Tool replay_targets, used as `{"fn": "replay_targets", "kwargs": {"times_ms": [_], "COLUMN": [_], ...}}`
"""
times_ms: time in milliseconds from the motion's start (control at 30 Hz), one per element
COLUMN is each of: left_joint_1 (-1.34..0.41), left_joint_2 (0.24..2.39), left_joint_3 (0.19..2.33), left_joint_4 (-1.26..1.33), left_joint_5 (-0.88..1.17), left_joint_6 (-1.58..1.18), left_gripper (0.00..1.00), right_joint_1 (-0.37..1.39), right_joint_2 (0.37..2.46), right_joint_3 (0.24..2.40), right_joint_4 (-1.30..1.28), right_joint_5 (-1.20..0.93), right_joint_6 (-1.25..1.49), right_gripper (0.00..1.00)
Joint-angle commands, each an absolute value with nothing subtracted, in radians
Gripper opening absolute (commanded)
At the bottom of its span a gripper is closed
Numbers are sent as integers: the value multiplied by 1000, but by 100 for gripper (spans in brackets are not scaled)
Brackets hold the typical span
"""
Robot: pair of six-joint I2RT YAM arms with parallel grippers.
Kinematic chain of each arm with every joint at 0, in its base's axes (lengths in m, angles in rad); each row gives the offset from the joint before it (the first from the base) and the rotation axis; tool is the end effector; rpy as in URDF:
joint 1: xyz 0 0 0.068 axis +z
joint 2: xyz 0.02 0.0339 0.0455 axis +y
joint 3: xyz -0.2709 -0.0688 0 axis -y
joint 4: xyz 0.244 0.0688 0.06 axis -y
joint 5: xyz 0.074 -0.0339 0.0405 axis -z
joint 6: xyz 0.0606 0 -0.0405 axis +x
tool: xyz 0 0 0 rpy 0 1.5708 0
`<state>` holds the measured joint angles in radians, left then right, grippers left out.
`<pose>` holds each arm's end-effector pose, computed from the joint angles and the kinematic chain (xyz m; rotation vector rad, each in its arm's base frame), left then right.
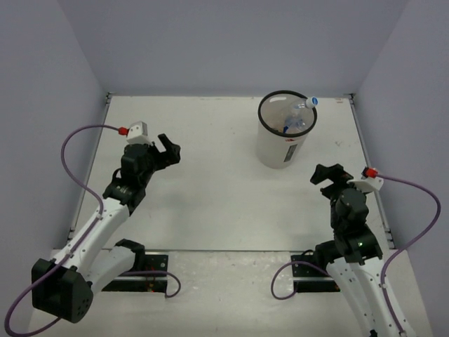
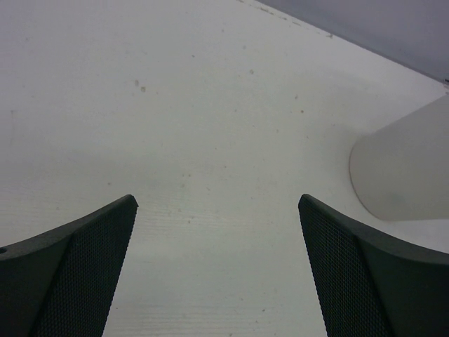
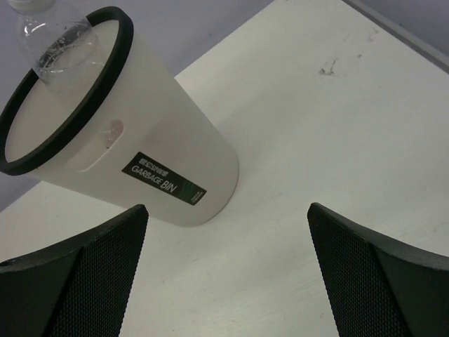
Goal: Put the plastic bottles in the bin
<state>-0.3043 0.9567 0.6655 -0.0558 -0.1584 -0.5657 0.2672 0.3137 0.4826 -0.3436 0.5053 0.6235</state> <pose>0.2325 -0.0630 0.2768 -0.3589 1.9037 -0.4328 0.1214 0.0028 0.2752 0.6594 1.5976 0.2169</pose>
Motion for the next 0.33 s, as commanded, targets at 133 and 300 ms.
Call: {"fn": "replay_targets", "kwargs": {"times_ms": [133, 300], "left_joint_1": [-285, -284], "left_joint_2": [894, 867], "left_joint_3": [637, 630], "left_joint_4": [-75, -78], "left_joint_5": [-192, -187], "left_joint_6": [-572, -560], "left_gripper": [100, 100], "right_joint_1": [264, 264], "right_joint_2": [239, 207], "right_joint_3": [475, 477], "right_joint_4": [-412, -449], "right_joint_5": [515, 563], "right_joint_6": [749, 750], "right_gripper": [99, 99]}}
